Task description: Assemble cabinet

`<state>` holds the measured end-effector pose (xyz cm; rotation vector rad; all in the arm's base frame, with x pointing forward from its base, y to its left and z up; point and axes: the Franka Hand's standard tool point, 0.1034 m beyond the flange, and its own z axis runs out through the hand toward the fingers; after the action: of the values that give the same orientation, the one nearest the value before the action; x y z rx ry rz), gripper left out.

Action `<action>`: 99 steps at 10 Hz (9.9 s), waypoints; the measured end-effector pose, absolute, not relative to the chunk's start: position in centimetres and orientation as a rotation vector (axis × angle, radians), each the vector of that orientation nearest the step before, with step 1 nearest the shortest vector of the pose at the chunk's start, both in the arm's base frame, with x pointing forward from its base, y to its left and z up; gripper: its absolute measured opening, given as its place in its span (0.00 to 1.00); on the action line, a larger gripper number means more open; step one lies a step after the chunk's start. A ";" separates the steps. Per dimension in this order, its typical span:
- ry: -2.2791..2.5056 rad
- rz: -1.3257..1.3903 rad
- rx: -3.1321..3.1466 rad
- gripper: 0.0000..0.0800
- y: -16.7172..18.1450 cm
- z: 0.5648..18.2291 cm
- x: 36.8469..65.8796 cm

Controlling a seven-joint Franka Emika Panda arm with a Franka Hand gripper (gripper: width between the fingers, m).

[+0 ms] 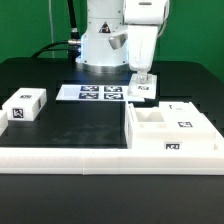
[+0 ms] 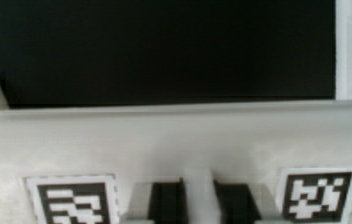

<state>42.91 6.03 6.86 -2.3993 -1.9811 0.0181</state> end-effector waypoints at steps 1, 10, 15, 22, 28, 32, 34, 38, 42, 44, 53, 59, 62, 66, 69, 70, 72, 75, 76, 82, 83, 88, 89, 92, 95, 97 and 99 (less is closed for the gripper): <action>-1.981 0.018 -2.400 0.09 6.0 6.9 42.9; -1.966 -0.008 -2.402 0.09 6.1 5.9 45.0; -1.956 -0.025 -2.414 0.09 5.8 5.7 46.3; -2.032 -0.078 -2.367 0.09 6.1 5.5 47.2; -2.098 -0.069 -2.328 0.09 6.4 5.5 47.3; -2.205 -0.087 -2.240 0.09 5.7 5.6 49.2; -2.201 -0.092 -2.246 0.09 5.7 5.7 50.6; -2.173 -0.059 -2.257 0.09 5.0 5.8 53.0; -2.177 -0.061 -2.255 0.09 4.9 5.7 53.3; -2.189 -0.086 -2.253 0.09 4.9 5.8 55.0; -2.201 -0.088 -2.239 0.19 4.6 5.8 57.5; -2.200 -0.087 -2.239 0.95 4.6 5.8 57.5; -2.175 -0.117 -2.284 1.00 4.6 6.5 57.2; -1.984 -0.159 -2.487 1.00 4.6 8.8 54.3; -1.952 -0.159 -2.507 1.00 4.6 8.6 54.3; -1.858 -0.162 -2.572 1.00 4.6 8.6 54.3; -1.657 -0.172 -2.696 1.00 4.6 8.5 54.3; -1.072 -0.178 -2.943 1.00 5.4 7.8 52.9; -0.896 -0.152 -2.988 1.00 5.9 7.4 52.3; -0.358 -0.118 -3.043 1.00 7.0 7.1 51.7; -0.295 -0.102 -3.049 1.00 7.3 6.5 51.0; 0.155 -0.084 -3.056 1.00 8.2 5.5 50.1; 0.221 -0.081 -3.045 1.00 8.4 5.6 50.1; 0.215 -0.078 -3.047 1.00 8.5 5.5 50.0; 0.169 -0.073 -3.067 1.00 7.0 4.2 49.4; 0.215 -0.109 -3.066 1.00 7.9 4.1 49.5; 0.172 -0.107 -3.071 1.00 7.8 4.0 49.4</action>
Offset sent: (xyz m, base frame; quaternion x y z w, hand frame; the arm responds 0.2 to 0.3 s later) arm 0.0274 0.0000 -0.0109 -0.0189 0.0135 -0.0172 0.9996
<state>49.44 7.81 4.03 -3.0714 0.1717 -0.1073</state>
